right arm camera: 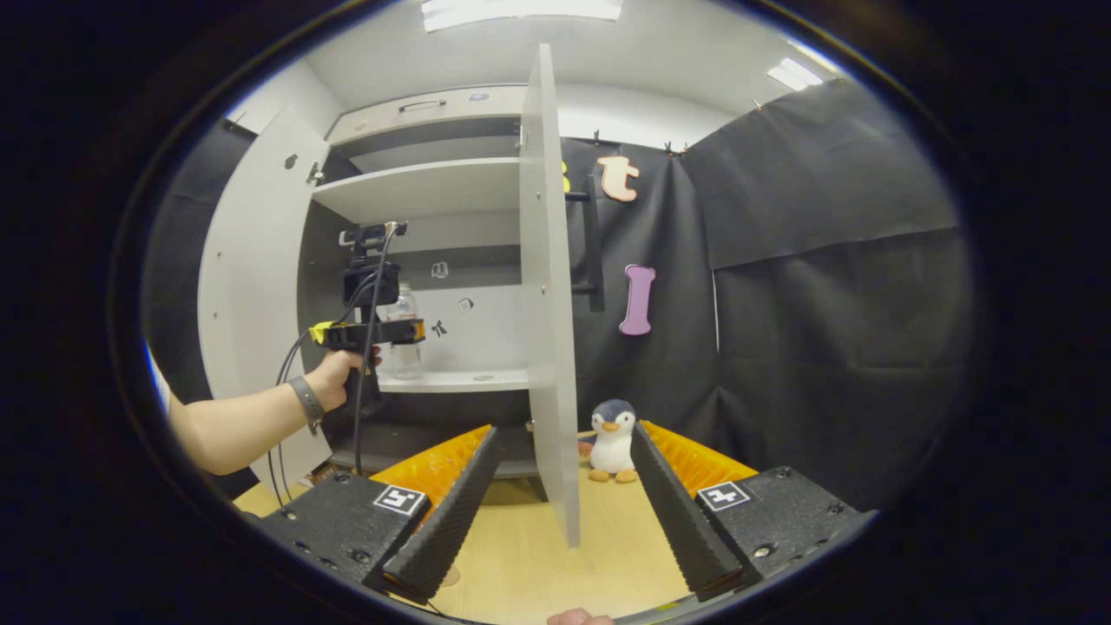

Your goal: Grasp the bottle in the cabinet with the left hand and place it on the coaster, then close the right door with the right hand and the left door with the left hand.

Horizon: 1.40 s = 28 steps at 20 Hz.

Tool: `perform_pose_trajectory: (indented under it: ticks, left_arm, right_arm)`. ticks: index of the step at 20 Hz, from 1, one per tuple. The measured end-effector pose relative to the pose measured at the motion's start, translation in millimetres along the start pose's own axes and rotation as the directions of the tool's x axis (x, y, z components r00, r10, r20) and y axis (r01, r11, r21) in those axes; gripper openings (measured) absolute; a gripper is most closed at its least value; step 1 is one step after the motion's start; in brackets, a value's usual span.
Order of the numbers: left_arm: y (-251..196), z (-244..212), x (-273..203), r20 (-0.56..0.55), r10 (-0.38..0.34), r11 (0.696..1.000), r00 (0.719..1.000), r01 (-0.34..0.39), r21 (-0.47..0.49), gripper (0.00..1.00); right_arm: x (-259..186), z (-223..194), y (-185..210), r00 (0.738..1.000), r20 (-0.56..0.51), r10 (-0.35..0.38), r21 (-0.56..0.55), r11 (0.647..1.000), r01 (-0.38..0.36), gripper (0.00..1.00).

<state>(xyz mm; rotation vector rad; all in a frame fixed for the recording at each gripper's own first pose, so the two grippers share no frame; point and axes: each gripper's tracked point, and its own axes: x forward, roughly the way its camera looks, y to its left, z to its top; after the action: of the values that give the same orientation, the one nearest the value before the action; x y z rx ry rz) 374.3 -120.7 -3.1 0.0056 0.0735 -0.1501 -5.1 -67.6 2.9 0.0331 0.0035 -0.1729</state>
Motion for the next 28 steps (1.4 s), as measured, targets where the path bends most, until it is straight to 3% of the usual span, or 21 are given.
perform_pose_trajectory:
  ticks: [9, 15, 16, 20, 22, 23, 24, 28]
  left_arm:
    - [-16, 38, -43, 0.069, -0.076, 0.997, 0.995, 0.076, 0.012, 0.76]
    - [-30, 47, -119, 0.089, -0.162, 0.987, 0.983, 0.160, 0.022, 0.75]
    - [-31, 43, -135, 0.090, -0.169, 0.986, 0.981, 0.168, 0.018, 0.79]
    - [-28, 14, -192, 0.097, -0.150, 0.988, 0.984, 0.151, -0.010, 0.75]
    - [-26, -10, -216, 0.102, -0.128, 0.992, 0.987, 0.128, 0.006, 0.76]
    - [-26, -23, -229, 0.108, -0.118, 0.993, 0.987, 0.117, 0.014, 0.80]
    - [-26, -39, -239, 0.104, -0.110, 0.994, 0.988, 0.109, 0.018, 0.76]
    - [-35, -109, -276, 0.073, -0.064, 0.994, 0.995, 0.058, 0.089, 0.76]
  right_arm:
    - [-3, 4, 9, 0.999, 0.019, 0.039, -0.005, 0.999, -0.039, 0.99]
    - [-9, 9, 19, 0.995, 0.037, 0.090, -0.004, 0.996, -0.089, 0.99]
    - [-11, 10, 21, 0.994, 0.041, 0.100, -0.004, 0.995, -0.100, 0.99]
    - [-14, 11, 27, 0.990, 0.047, 0.133, -0.018, 0.991, -0.132, 0.99]
    - [-18, 9, 28, 0.988, 0.045, 0.149, -0.016, 0.989, -0.148, 0.94]
    - [-20, 8, 28, 0.987, 0.039, 0.156, -0.012, 0.988, -0.156, 0.99]
    - [-22, 8, 29, 0.986, 0.034, 0.162, -0.010, 0.987, -0.162, 0.99]
    - [-31, 15, 25, 0.987, 0.042, 0.156, -0.030, 0.987, -0.155, 0.99]
